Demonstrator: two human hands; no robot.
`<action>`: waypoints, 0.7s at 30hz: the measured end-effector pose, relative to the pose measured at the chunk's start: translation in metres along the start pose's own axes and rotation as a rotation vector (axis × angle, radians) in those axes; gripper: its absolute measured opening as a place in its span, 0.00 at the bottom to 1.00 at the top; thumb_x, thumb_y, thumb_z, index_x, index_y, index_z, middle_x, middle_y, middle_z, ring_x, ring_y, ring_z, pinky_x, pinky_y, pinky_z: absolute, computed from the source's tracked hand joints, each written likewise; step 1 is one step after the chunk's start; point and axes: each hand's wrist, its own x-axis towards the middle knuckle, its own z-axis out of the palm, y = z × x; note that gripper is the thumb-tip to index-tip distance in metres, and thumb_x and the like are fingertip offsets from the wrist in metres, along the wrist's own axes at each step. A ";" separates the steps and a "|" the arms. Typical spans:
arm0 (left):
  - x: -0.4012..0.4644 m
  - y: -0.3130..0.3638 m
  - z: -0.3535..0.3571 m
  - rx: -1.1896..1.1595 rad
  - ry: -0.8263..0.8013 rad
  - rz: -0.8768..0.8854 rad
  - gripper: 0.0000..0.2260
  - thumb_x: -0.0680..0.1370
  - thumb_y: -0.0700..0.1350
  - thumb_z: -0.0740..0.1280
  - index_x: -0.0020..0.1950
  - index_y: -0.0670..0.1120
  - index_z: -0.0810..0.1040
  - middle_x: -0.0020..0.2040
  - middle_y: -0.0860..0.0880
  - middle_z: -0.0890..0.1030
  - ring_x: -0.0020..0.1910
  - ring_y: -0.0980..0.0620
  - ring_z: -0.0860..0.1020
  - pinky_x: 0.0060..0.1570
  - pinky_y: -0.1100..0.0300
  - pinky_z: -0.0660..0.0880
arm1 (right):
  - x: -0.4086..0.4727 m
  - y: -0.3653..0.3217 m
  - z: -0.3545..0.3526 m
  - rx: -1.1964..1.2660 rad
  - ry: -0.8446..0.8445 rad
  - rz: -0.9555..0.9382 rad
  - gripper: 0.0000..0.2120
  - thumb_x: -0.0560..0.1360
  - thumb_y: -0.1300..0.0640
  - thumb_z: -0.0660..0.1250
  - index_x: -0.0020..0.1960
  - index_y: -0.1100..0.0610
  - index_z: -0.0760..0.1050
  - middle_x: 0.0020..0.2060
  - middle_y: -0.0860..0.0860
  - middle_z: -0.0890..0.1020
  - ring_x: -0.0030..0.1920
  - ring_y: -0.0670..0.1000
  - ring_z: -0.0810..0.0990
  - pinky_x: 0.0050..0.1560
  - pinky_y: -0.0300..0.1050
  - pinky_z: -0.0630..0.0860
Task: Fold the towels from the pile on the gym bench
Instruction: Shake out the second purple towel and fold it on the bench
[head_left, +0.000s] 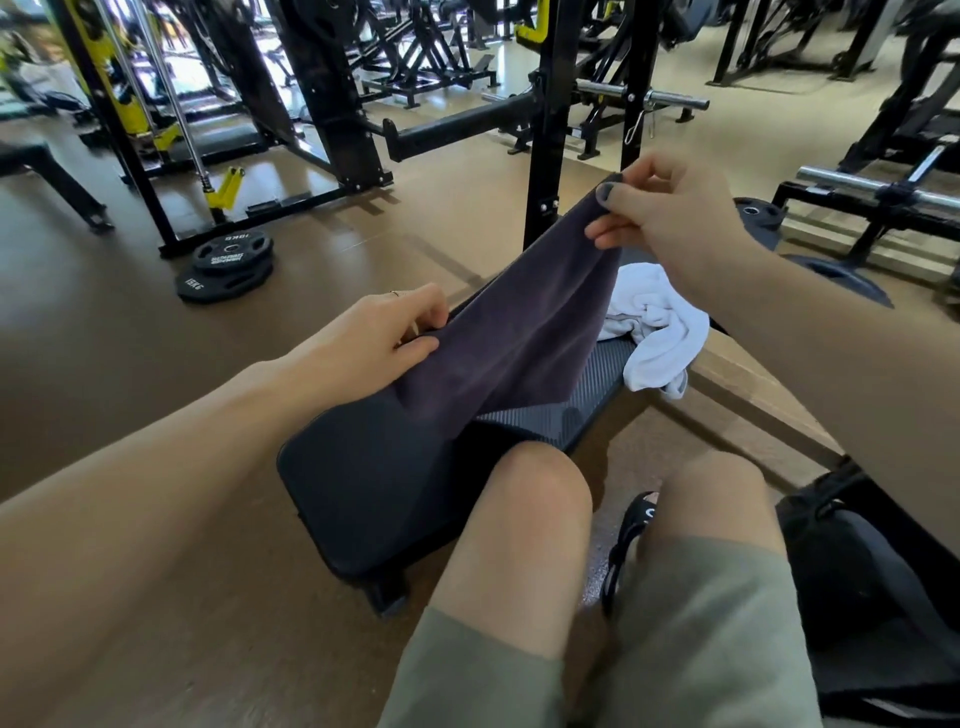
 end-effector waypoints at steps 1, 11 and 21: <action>-0.003 0.000 0.002 0.014 -0.002 0.002 0.07 0.81 0.42 0.66 0.52 0.53 0.70 0.46 0.56 0.76 0.43 0.54 0.77 0.45 0.59 0.74 | -0.001 0.002 -0.002 0.013 0.009 -0.001 0.12 0.80 0.68 0.66 0.41 0.57 0.69 0.35 0.56 0.77 0.32 0.51 0.85 0.40 0.44 0.84; -0.024 -0.019 -0.009 0.192 -0.065 0.034 0.05 0.79 0.42 0.68 0.49 0.49 0.73 0.43 0.57 0.75 0.43 0.62 0.73 0.43 0.60 0.68 | -0.013 0.020 -0.012 -0.278 -0.199 -0.109 0.12 0.78 0.71 0.65 0.56 0.57 0.77 0.43 0.53 0.76 0.37 0.48 0.87 0.46 0.37 0.83; -0.046 -0.055 -0.023 0.217 0.002 0.051 0.05 0.79 0.43 0.69 0.52 0.53 0.76 0.46 0.59 0.75 0.44 0.60 0.75 0.47 0.52 0.76 | -0.021 0.048 0.011 -0.852 -0.553 -0.362 0.18 0.79 0.71 0.56 0.59 0.52 0.72 0.52 0.53 0.75 0.36 0.44 0.85 0.44 0.36 0.80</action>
